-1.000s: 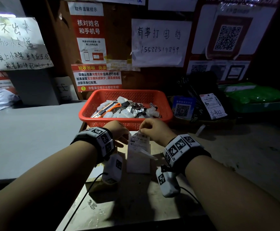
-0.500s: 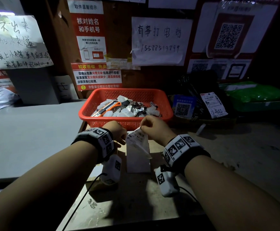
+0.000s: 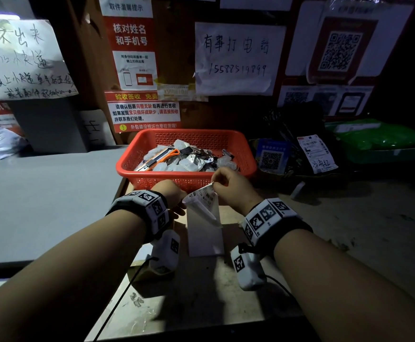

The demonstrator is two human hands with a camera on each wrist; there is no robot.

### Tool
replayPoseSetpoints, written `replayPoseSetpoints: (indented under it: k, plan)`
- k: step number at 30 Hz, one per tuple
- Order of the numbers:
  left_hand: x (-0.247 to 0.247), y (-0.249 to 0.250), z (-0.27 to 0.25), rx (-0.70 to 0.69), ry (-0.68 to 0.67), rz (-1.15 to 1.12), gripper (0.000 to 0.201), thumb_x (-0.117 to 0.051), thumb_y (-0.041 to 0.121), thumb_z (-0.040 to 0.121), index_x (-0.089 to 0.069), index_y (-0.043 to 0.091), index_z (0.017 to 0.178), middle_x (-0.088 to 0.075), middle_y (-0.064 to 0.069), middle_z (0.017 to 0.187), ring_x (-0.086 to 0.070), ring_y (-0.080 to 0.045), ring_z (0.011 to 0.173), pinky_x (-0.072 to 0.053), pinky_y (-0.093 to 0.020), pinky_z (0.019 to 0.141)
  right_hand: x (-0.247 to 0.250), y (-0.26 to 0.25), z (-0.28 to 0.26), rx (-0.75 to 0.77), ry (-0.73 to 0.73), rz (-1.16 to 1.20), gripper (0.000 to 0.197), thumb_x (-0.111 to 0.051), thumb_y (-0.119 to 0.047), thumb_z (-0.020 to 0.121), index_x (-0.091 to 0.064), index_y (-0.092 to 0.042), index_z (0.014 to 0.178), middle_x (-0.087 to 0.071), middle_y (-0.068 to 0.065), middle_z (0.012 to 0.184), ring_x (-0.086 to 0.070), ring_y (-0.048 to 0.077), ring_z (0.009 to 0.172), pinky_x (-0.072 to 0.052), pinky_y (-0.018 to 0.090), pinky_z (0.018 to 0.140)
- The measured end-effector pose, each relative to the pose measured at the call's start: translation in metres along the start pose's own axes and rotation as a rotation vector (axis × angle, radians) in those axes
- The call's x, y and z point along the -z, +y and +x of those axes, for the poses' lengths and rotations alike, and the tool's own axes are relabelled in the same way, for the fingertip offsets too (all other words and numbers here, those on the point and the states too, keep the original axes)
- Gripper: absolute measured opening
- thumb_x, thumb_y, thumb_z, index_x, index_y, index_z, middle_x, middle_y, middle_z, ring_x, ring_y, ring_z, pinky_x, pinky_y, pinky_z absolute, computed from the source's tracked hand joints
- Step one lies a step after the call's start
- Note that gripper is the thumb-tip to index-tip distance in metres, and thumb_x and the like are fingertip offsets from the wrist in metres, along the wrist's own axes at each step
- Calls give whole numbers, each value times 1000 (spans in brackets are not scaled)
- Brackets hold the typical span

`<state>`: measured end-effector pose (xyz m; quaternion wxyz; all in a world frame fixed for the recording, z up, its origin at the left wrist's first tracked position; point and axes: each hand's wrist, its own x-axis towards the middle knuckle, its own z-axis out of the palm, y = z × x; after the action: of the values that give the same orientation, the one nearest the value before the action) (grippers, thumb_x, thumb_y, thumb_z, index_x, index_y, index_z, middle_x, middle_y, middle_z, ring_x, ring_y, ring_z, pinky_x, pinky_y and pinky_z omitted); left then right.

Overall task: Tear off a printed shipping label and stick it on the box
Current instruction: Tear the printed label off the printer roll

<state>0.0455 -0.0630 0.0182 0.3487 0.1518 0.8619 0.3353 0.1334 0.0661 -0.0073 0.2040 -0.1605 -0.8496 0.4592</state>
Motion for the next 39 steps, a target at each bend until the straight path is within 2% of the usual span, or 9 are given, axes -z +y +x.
replayPoseSetpoints:
  k: [4,11,15,19,24,27,33,36,39]
  plan:
    - [0,-5,7,41,68,-45,32,-44,13,93,-56,-1,68,-55,-12,64,-51,-23,53,-41,-26,51,2,1,2,-4,39,-10,18,-50,-1,87,-52,-17,79,-52,-4,73,-49,8,66,-42,18,59]
    - [-3,-11,14,-36,124,-122,19,-44,-1,86,-58,-3,74,-56,-14,63,-53,-24,50,-42,-26,52,6,3,0,-17,76,-34,11,-51,-4,88,-55,-14,85,-56,1,78,-53,15,71,-46,29,67]
    - [-3,-11,15,-36,160,-131,24,-45,0,85,-58,-1,64,-57,-14,61,-54,-24,50,-43,-26,52,7,3,0,-24,86,-31,9,-51,-4,89,-56,-12,88,-56,1,79,-53,13,71,-46,26,66]
    - [-2,-13,16,-23,188,-130,27,-45,0,83,-58,0,60,-57,-15,58,-54,-25,51,-43,-28,54,8,4,0,-31,121,-44,10,-53,-5,87,-56,-15,85,-58,1,78,-54,14,70,-49,30,67]
    - [-1,-13,16,-24,210,-99,27,-47,2,81,-61,1,58,-61,-13,57,-58,-27,54,-47,-28,57,10,9,0,-23,173,-87,11,-54,-6,86,-56,-17,83,-54,-6,74,-51,10,66,-40,22,59]
    - [-1,-12,15,-23,207,-112,28,-46,3,83,-59,1,59,-60,-11,55,-57,-22,45,-46,-23,50,10,11,1,-18,207,-106,11,-54,-6,86,-57,-17,83,-59,-2,83,-52,10,67,-41,23,60]
    - [-2,-11,15,-28,217,-110,25,-47,2,81,-62,1,61,-63,-13,61,-61,-28,57,-54,-35,66,12,14,1,-24,261,-150,10,-55,-8,87,-56,-18,83,-63,6,95,-59,19,84,-50,30,68]
    - [-1,-12,16,-31,224,-118,24,-46,2,82,-61,0,63,-62,-14,62,-60,-28,56,-53,-33,64,14,13,3,-12,275,-189,10,-55,-10,86,-56,-20,82,-63,8,95,-60,20,84,-48,29,67]
    - [1,-12,18,-41,227,-55,28,-47,3,82,-61,1,59,-63,-12,60,-63,-29,60,-57,-39,76,14,13,6,7,300,-196,12,-56,-11,85,-55,-23,81,-63,9,95,-61,21,85,-51,30,69]
